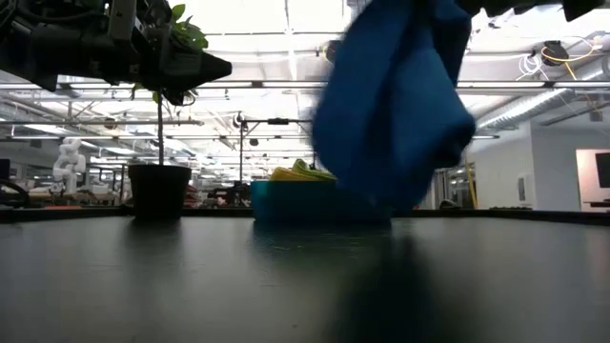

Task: Fold microfiber towels
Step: Fold the blue microfiber towel

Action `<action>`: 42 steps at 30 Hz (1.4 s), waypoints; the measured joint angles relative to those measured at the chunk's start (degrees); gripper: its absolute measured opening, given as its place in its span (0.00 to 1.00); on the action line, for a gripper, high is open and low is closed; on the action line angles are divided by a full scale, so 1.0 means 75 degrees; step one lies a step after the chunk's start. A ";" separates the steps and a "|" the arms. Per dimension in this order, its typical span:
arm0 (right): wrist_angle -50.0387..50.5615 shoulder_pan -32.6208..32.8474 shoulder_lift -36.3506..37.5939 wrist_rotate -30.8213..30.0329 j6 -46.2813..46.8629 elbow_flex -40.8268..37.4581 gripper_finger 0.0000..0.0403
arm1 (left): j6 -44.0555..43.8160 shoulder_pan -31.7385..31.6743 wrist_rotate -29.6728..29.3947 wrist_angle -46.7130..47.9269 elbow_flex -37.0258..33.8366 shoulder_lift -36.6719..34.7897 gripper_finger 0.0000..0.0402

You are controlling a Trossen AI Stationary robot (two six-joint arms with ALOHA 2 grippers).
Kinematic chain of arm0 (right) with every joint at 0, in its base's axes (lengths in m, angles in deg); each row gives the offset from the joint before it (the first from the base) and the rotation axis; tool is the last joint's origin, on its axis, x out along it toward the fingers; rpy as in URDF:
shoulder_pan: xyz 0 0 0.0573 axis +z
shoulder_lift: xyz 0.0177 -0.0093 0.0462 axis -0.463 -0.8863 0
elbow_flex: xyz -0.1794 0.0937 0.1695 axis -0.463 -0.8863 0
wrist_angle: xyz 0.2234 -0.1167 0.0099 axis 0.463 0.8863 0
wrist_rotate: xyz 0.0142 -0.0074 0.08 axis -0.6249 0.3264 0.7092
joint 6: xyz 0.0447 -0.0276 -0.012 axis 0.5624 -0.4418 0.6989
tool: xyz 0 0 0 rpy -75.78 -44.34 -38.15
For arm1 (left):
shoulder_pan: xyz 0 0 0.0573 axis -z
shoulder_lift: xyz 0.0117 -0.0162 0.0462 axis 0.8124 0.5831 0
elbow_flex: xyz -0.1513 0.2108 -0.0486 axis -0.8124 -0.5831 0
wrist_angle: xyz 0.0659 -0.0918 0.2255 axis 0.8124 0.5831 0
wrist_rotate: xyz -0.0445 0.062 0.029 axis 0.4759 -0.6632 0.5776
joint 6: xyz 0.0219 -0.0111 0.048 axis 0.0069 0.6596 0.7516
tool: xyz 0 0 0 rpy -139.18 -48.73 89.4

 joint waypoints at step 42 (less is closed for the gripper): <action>-0.1169 -0.0656 -0.0710 -0.3395 -0.0584 0.0000 0.01 | -0.0801 0.0560 -0.0198 0.1026 0.3023 0.4071 0.51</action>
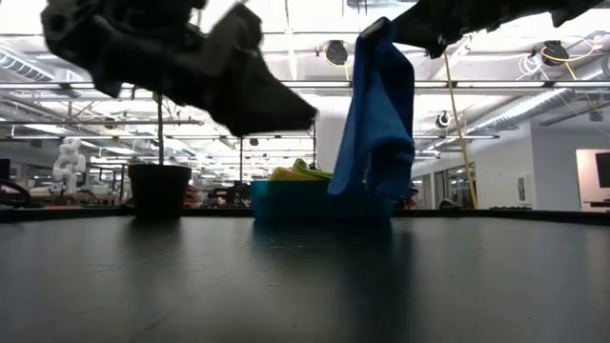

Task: Fold microfiber towels
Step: Fold the blue microfiber towel

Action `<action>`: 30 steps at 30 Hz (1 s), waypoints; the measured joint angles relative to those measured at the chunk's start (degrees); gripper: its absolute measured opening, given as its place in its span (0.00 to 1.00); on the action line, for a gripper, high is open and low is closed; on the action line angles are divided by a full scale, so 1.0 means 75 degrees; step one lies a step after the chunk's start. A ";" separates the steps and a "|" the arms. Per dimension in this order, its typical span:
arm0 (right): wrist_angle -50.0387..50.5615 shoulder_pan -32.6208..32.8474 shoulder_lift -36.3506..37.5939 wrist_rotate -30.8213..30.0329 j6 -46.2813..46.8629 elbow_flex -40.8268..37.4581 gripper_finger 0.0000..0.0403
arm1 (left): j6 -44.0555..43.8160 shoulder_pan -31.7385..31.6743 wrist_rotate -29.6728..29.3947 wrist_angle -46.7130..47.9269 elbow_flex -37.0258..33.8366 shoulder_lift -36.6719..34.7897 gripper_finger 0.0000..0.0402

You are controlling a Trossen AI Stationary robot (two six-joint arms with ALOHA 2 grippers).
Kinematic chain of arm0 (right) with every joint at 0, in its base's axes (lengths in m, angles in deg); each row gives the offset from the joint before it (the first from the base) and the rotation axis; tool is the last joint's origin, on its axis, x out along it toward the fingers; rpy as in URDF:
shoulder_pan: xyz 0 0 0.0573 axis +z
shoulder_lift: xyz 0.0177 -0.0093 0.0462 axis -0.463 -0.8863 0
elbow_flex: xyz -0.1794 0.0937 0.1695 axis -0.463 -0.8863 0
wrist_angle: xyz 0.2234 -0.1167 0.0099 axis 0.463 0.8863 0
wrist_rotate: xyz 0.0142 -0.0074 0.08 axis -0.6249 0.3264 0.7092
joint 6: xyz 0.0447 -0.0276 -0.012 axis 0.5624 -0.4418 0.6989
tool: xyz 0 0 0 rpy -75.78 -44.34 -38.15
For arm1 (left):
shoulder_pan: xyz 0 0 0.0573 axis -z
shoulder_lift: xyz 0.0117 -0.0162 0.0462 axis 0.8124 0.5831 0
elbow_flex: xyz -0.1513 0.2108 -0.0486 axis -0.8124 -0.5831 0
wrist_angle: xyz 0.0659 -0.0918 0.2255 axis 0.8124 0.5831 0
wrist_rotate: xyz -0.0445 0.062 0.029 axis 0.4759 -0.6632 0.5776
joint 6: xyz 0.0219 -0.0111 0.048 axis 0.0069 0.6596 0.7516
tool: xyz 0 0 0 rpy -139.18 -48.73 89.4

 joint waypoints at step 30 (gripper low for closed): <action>-0.0064 -0.0113 -0.0003 -0.0029 0.0003 0.0000 0.01 | -0.0633 0.0423 -0.3645 0.2273 0.2494 0.2203 0.52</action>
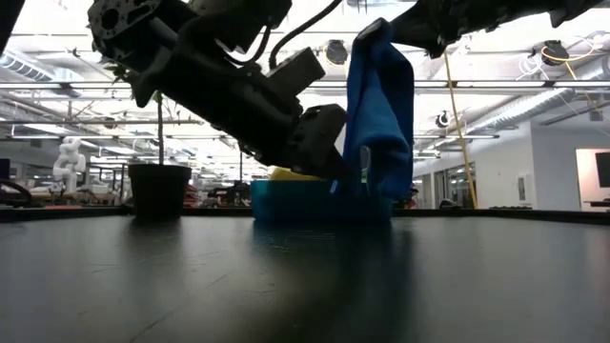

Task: Fold microfiber towels
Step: Fold the blue microfiber towel

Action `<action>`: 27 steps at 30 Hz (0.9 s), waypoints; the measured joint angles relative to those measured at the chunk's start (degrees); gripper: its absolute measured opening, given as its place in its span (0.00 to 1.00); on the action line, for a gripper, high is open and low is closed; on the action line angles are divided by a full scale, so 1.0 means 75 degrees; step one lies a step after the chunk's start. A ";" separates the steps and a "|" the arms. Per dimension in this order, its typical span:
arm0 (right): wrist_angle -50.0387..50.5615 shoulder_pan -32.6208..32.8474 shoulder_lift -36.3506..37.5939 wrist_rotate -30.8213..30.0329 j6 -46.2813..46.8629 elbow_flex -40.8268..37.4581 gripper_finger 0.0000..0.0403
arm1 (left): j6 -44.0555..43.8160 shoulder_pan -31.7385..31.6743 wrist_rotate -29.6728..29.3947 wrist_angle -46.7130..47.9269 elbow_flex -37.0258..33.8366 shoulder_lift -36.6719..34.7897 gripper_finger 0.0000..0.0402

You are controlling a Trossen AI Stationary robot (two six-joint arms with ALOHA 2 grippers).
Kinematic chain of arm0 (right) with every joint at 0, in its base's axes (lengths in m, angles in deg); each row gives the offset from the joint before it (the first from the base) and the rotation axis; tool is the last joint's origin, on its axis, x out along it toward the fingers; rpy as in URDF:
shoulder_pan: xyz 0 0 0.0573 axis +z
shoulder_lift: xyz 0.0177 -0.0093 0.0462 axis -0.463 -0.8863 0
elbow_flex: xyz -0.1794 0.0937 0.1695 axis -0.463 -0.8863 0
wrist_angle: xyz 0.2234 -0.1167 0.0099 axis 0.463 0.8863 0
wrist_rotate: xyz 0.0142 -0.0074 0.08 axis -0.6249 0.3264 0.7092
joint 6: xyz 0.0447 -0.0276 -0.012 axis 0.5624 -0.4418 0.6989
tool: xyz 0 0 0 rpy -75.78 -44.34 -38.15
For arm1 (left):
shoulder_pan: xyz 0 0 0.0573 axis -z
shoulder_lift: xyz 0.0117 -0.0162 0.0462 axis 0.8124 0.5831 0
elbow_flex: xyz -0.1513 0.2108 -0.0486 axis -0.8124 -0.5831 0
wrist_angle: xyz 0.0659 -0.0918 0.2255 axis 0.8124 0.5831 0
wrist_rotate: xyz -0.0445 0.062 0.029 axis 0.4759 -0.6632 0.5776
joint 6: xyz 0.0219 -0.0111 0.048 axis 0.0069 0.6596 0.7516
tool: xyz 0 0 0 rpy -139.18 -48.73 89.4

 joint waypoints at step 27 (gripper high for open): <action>-0.0283 0.0000 0.0000 0.0041 -0.0006 0.0000 0.01 | -0.0106 -0.0432 0.0684 0.0040 -0.0006 -0.0001 0.35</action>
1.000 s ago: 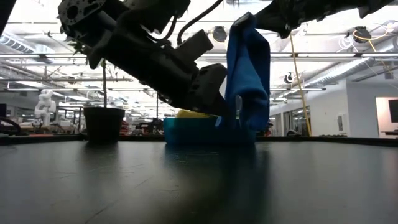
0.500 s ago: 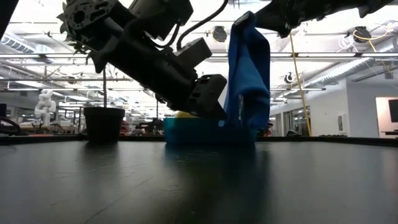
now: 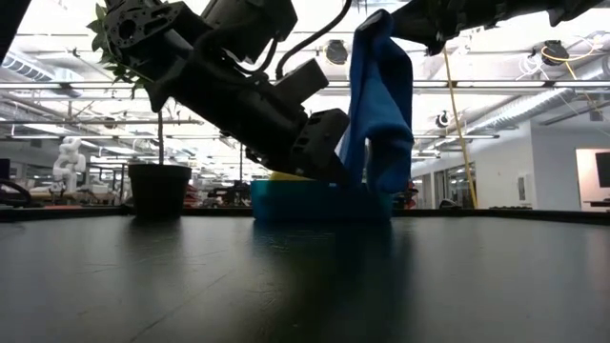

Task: Fold microfiber towels
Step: Fold the blue microfiber towel

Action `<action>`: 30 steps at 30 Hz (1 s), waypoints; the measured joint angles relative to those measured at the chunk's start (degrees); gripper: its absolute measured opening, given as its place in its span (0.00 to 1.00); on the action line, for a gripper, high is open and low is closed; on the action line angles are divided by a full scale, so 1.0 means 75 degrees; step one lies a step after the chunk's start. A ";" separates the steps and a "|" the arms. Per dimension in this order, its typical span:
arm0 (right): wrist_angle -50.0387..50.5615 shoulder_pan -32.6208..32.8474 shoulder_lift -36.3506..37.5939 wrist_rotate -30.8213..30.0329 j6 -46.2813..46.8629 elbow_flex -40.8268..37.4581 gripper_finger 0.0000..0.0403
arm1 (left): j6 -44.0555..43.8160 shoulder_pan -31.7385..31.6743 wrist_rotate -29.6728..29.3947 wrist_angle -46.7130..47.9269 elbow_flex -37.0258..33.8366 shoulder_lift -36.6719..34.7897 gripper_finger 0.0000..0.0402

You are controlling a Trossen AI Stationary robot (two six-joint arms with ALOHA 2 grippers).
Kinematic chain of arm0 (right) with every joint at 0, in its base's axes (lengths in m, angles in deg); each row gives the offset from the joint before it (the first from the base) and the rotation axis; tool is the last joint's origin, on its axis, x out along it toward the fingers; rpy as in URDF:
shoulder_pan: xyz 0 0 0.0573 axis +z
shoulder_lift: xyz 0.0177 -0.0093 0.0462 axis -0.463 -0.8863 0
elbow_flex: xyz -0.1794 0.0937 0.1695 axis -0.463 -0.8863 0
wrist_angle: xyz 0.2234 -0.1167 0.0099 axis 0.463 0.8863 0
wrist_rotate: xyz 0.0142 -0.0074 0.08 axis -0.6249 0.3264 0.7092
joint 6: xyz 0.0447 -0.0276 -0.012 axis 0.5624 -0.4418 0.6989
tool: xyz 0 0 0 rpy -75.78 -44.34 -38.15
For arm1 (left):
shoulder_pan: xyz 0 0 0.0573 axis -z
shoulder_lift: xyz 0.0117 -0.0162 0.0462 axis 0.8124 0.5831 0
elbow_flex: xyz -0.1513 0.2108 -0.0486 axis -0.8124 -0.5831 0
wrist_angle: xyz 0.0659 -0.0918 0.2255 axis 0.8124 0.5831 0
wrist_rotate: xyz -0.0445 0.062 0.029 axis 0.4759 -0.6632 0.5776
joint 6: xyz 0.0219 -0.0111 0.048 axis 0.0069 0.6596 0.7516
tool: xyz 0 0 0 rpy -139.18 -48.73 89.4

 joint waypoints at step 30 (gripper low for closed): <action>0.1878 0.0762 0.0003 0.1343 0.0663 0.0000 0.01 | 0.1188 0.1303 -0.1778 0.3952 -0.0002 -0.3774 0.00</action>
